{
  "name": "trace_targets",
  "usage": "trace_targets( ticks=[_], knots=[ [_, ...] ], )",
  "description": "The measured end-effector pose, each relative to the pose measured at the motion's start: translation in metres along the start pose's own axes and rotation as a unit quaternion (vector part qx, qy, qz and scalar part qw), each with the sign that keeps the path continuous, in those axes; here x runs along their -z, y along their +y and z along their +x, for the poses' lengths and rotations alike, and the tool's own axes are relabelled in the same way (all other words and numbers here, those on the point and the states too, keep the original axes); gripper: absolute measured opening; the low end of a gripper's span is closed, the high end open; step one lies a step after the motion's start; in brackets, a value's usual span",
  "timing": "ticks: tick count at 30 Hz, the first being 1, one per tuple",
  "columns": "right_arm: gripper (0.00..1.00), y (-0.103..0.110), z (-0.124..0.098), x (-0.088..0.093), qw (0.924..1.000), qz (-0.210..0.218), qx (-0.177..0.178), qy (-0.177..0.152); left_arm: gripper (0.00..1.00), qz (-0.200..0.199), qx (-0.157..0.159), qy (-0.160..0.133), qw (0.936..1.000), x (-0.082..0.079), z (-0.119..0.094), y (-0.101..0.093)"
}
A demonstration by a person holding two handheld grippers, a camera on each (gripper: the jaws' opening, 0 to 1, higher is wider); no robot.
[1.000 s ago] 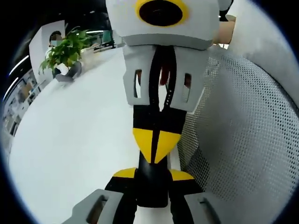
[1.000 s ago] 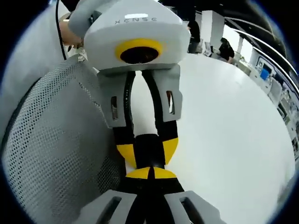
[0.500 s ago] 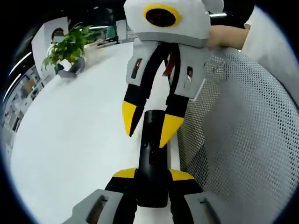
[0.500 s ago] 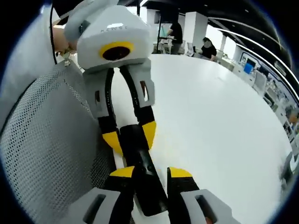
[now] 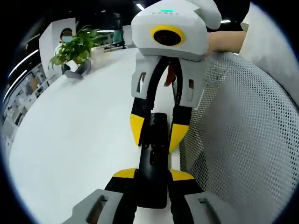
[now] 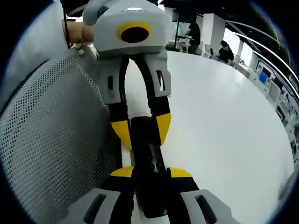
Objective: Press the specified remote control buttons in sequence, fully releasing each button before pressing the next.
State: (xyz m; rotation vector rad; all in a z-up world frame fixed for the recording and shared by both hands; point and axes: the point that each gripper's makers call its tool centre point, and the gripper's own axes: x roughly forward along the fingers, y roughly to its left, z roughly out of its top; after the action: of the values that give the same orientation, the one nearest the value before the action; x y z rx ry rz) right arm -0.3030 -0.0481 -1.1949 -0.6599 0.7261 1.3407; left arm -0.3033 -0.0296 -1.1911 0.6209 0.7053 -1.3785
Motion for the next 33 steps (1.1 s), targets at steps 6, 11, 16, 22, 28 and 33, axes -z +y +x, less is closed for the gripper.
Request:
trace_targets(
  ticks=[6, 11, 16, 22, 28, 33],
  knots=[
    [0.23, -0.001, 0.0, -0.001, 1.0, 0.002, 0.001, -0.003, 0.27, -0.062, -0.019, -0.011, 0.9979, 0.0, 0.0, 0.004],
    [0.23, -0.001, 0.0, -0.001, 0.9999, 0.009, 0.003, -0.006, 0.35, -0.095, -0.075, -0.043, 0.9917, -0.016, -0.033, 0.02],
    [0.23, -0.002, 0.002, -0.001, 0.9999, 0.007, 0.008, -0.004, 0.46, -0.127, -0.164, -0.109, 0.9722, -0.027, -0.077, 0.035],
    [0.23, -0.003, 0.002, -0.002, 0.9998, 0.015, 0.011, -0.005, 0.54, -0.18, -0.275, -0.194, 0.9244, -0.029, -0.127, 0.039],
    [0.23, -0.004, 0.002, -0.002, 0.9997, 0.019, 0.015, -0.008, 0.98, -0.202, -0.366, -0.306, 0.8556, -0.039, -0.166, 0.046],
    [0.23, -0.005, 0.002, -0.002, 0.9996, 0.019, 0.015, -0.014, 1.0, -0.212, -0.393, -0.34, 0.8279, -0.039, -0.17, 0.049]
  ],
)
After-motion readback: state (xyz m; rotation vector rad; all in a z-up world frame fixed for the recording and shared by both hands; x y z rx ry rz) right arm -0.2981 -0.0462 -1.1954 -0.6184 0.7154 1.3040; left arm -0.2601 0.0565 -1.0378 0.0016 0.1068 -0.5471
